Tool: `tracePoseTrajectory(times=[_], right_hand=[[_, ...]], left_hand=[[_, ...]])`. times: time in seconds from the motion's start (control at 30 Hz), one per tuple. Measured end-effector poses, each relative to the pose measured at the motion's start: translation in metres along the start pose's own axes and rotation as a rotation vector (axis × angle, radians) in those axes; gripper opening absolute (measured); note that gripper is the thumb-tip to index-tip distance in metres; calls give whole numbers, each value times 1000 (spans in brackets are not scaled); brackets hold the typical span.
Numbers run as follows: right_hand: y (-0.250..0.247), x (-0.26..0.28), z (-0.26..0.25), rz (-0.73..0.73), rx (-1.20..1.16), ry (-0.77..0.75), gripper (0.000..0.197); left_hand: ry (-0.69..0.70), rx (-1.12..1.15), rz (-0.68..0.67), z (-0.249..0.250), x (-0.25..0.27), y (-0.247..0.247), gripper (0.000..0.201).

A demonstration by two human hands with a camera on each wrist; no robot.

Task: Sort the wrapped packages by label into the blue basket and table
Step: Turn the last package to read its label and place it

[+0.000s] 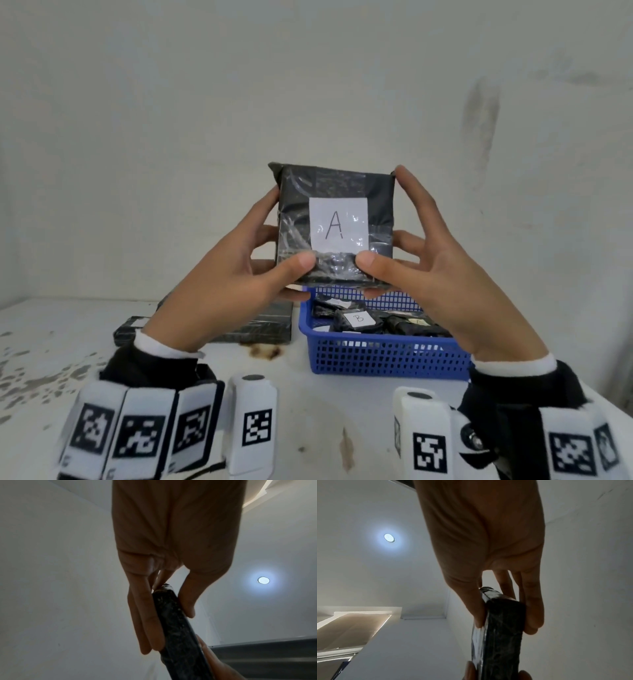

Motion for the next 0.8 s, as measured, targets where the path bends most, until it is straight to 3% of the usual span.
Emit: tracePoseTrajectory(times=[0.37, 0.47, 0.57, 0.8], right_hand=[[1, 6, -5, 29, 32, 17, 103], [2, 5, -3, 60, 20, 18, 98], [2, 4, -3, 95, -3, 11, 91], [0, 4, -10, 59, -94, -9, 73]], left_hand=[[36, -91, 29, 3, 3, 12, 93], [57, -94, 68, 4, 3, 12, 79], [70, -115, 101, 6, 3, 9, 76], [55, -10, 105, 12, 4, -5, 56]])
Point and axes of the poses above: each hand's wrist, its own x-axis away from the middle knuckle, its own y-axis out of the palm, z = x × y, the point moved 7 cm from there along -x, towards the middle knuckle, and after that the axes turned 5 degrees about x, right-handed, at the moved point
